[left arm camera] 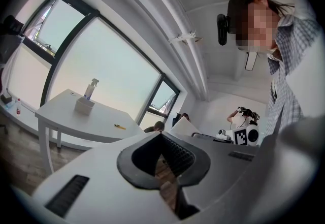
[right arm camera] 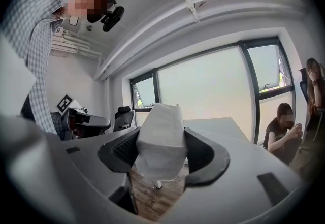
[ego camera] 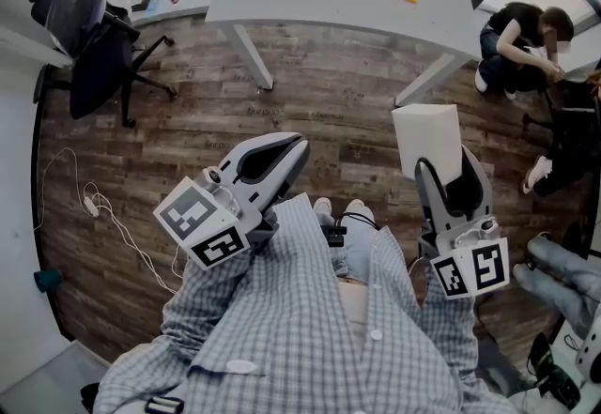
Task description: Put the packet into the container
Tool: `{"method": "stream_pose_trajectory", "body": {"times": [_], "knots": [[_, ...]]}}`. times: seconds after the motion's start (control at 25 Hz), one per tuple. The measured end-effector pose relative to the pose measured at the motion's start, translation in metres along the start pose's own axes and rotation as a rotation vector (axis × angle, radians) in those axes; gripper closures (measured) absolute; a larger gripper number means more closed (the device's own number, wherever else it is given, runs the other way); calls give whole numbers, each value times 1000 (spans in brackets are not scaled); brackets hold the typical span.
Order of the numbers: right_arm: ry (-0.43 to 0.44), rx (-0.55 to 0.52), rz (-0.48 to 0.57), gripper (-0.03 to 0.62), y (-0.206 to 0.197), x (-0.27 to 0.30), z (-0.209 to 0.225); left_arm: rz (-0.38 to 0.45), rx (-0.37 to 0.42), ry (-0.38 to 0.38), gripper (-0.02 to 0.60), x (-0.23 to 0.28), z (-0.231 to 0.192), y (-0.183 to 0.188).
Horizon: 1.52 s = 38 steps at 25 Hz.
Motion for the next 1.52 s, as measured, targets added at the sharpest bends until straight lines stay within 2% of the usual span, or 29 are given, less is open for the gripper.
{"method": "stream_pose_trajectory", "body": {"times": [0.28, 0.68, 1.52], "knots": [[-4, -5, -8, 335, -2, 7, -13, 5, -10, 5, 574, -17, -9, -1], [44, -22, -19, 335, 8, 29, -10, 31, -20, 42, 575, -17, -19, 7], [94, -11, -34, 335, 30, 101, 88, 38, -12, 114, 575, 79, -58, 34]]}}
Point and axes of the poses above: the fingertips, and each gripper's own axes: x forward along the fingers, z to its right, y out of its top, the point moved 7 cm from there along -x, backward along the fingers, and after that the axes turned 4 degrees about x, right-handed, at the moved point
